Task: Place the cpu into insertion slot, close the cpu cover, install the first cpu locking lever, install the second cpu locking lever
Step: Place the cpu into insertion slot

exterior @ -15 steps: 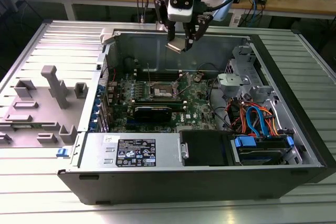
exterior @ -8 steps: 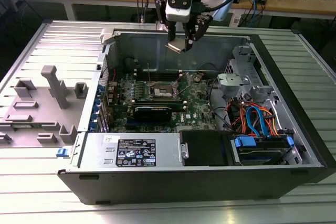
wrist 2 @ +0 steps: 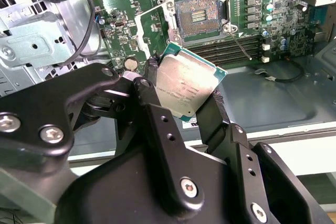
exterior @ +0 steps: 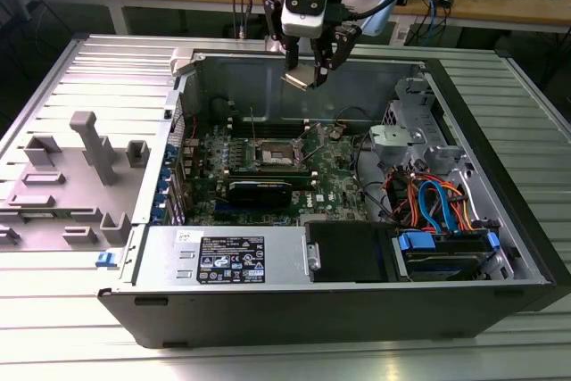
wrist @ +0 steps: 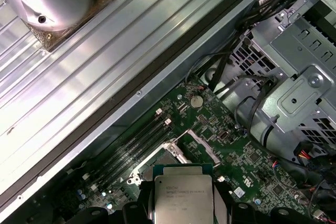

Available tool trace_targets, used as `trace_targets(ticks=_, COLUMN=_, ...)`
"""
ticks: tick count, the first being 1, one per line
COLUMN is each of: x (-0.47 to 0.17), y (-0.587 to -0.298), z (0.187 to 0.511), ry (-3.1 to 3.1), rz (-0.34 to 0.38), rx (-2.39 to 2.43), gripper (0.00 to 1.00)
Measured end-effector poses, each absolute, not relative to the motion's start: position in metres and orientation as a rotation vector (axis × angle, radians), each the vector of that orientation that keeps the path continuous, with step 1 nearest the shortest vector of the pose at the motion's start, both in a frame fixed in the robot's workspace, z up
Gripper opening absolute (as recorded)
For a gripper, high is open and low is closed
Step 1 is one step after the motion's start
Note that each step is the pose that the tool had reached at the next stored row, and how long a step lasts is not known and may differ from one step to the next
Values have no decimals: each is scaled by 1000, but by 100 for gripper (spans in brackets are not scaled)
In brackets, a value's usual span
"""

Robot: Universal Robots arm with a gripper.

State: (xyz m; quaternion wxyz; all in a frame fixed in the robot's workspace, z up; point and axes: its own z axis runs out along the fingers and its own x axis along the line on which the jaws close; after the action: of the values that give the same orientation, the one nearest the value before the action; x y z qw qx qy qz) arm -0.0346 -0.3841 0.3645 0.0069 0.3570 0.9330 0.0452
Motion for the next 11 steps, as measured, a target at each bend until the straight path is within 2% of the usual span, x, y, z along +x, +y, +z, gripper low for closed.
trace_targets(ticks=11, x=-35, y=-384, z=361, ry=2846, rz=139, rx=1278, gripper=54)
